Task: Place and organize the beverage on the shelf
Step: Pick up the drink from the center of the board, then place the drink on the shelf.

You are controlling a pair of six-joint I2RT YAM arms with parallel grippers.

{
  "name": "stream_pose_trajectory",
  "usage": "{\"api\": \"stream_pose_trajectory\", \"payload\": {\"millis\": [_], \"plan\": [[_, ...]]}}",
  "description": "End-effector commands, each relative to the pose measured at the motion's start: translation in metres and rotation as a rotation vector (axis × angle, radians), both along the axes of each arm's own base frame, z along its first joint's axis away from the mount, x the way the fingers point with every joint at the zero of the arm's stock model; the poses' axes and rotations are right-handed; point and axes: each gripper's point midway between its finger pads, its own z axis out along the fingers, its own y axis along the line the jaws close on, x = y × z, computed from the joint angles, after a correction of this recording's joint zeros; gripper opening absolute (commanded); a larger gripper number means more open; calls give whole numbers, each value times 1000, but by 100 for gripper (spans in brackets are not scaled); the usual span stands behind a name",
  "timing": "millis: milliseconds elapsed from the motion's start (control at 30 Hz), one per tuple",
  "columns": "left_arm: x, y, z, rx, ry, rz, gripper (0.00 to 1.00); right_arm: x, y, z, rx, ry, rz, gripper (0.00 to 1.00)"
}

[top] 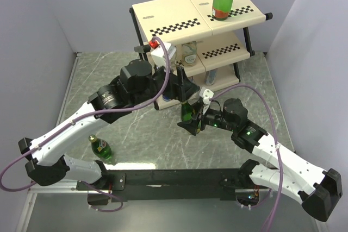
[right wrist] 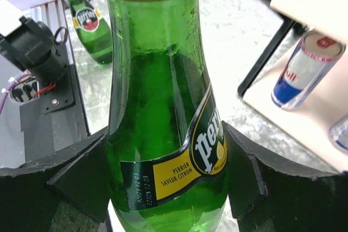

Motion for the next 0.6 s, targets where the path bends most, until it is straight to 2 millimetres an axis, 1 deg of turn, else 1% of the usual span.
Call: {"api": "stream_pose_trajectory", "payload": {"millis": [0, 33, 67, 133, 167, 233, 267, 333, 433, 533, 567], "plan": [[-6, 8, 44, -95, -79, -4, 79, -3, -3, 72, 154, -162, 18, 0], [-3, 14, 46, -86, -86, 25, 80, -2, -6, 74, 155, -163, 9, 0], [-5, 22, 55, -92, -111, 38, 80, -2, -8, 75, 158, -163, 6, 0], [-5, 33, 61, -88, -134, 68, 83, 0, -12, 78, 158, -164, -2, 0], [-6, 44, 68, -92, -159, 90, 84, 1, -14, 79, 157, -164, -5, 0], [-8, 54, 72, -92, -175, 107, 86, 4, -17, 79, 151, -160, -19, 0], [-11, 62, 74, -86, -192, 115, 87, 5, -19, 83, 154, -164, -19, 0], [-15, 69, 73, -71, -202, 113, 87, 6, -22, 84, 146, -157, -25, 0], [-23, 76, 61, -44, -204, 91, 88, 9, -30, 91, 120, -163, -40, 0], [-29, 82, 44, -13, -195, 78, 89, 12, -41, 100, 99, -179, -53, 0], [-28, 85, 33, 9, -190, 85, 89, 14, -44, 104, 94, -183, -65, 0]]}}
